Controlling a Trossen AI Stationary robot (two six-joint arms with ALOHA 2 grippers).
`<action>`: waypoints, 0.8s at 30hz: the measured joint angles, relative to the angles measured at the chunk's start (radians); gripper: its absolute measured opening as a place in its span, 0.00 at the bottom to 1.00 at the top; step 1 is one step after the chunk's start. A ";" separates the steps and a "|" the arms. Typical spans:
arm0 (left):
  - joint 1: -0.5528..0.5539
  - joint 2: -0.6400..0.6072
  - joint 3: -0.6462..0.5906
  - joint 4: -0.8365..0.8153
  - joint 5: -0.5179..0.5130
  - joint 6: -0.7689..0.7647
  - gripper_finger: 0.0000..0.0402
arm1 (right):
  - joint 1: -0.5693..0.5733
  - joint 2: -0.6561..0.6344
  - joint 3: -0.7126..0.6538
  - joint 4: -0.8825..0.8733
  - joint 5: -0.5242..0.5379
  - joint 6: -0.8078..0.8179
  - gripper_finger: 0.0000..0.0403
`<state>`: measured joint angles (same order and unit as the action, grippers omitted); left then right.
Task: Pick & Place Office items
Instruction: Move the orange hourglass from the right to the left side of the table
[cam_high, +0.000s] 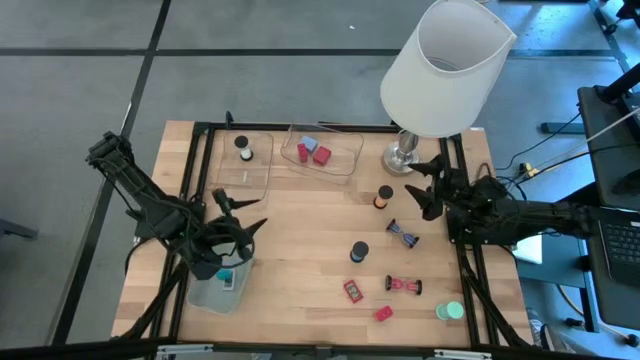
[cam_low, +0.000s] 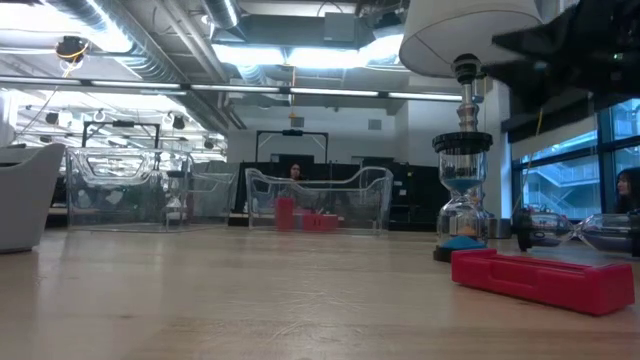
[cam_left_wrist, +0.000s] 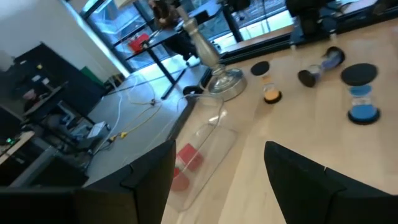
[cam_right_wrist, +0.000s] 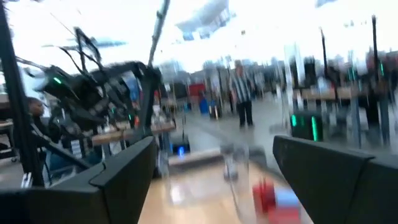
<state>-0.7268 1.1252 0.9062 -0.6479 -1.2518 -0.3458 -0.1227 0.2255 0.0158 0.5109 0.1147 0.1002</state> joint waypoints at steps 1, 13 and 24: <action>0.011 0.000 0.000 0.000 0.008 0.000 0.60 | 0.000 0.010 0.000 0.040 -0.002 -0.019 0.81; 0.127 0.000 0.000 0.000 0.074 0.008 0.60 | 0.000 0.182 0.014 0.024 0.005 0.155 0.81; 0.206 0.000 0.000 0.000 0.144 -0.010 0.60 | 0.000 0.450 0.289 -0.522 0.181 0.196 0.81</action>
<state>-0.5208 1.1252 0.9062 -0.6483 -1.1079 -0.3559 -0.1223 0.6758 0.3049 -0.0114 0.2958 0.2964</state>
